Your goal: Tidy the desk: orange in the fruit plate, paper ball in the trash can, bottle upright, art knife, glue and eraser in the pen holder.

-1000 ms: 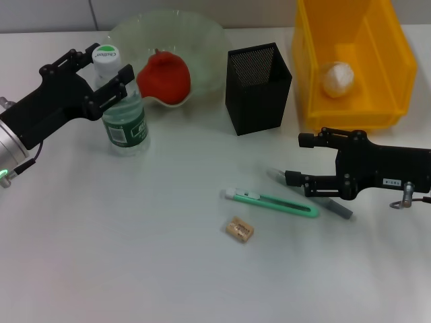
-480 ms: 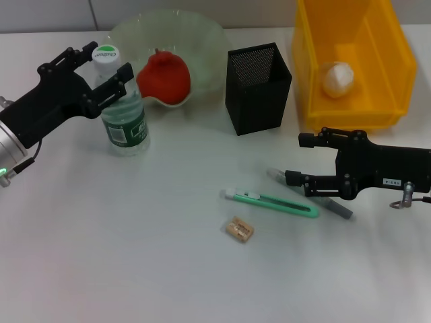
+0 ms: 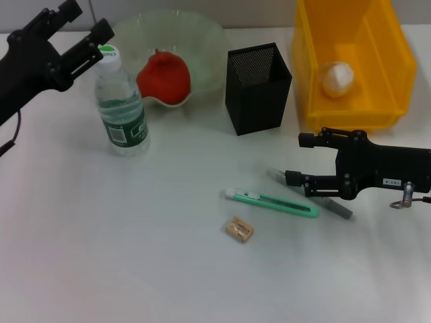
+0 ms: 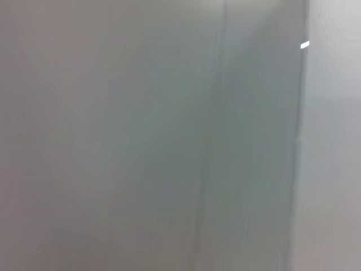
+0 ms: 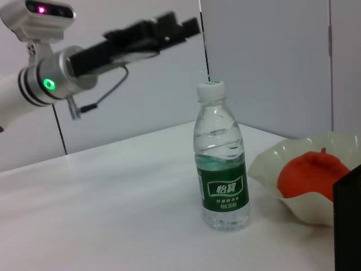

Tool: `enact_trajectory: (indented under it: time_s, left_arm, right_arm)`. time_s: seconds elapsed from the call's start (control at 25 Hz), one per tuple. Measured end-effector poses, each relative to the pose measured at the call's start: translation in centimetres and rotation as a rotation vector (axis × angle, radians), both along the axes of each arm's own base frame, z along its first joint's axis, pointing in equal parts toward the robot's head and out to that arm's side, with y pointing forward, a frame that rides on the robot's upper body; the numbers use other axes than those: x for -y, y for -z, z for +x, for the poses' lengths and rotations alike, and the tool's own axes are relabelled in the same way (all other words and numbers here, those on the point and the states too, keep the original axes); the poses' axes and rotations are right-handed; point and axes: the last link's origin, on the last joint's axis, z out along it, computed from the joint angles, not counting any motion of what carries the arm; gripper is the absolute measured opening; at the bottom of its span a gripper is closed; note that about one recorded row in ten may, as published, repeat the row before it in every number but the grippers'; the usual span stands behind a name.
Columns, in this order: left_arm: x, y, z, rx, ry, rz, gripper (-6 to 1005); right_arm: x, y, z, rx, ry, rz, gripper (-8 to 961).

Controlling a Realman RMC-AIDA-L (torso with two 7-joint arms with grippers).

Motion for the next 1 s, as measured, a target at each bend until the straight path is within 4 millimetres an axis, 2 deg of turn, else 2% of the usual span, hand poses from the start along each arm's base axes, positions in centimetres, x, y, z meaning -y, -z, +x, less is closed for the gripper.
enact_trajectory:
  time_s: [0.2, 0.48, 0.64, 0.68, 0.88, 0.92, 1.0]
  left_arm:
    - [1.9, -0.2, 0.3, -0.001, 0.090, -0.170, 735]
    - [4.2, 2.3, -0.4, -0.111, 0.120, -0.414, 736]
    - [5.0, 3.5, -0.8, -0.165, 0.122, -0.484, 736]
    - [5.4, 4.5, -1.1, -0.207, 0.117, -0.531, 736]
    - [5.6, 5.5, -1.6, -0.256, 0.093, -0.551, 735]
    - [5.8, 6.7, -2.4, -0.319, 0.068, -0.523, 735]
    - [5.8, 6.8, -2.6, -0.324, 0.067, -0.518, 735]
  right_arm:
    - [0.0, 0.0, 0.0, 0.000, 0.000, 0.000, 811]
    - [0.0, -0.1, -0.1, -0.003, -0.005, -0.003, 811]
    - [-0.1, -0.1, -0.2, -0.003, -0.009, -0.003, 811]
    - [-0.1, -0.1, -0.3, -0.004, -0.011, -0.004, 811]
    - [-0.3, 0.0, -0.5, -0.005, -0.019, -0.005, 811]
    - [-0.4, 0.0, -0.6, -0.005, -0.020, -0.006, 811]
    - [-0.4, 0.0, -0.6, -0.006, -0.019, -0.006, 811]
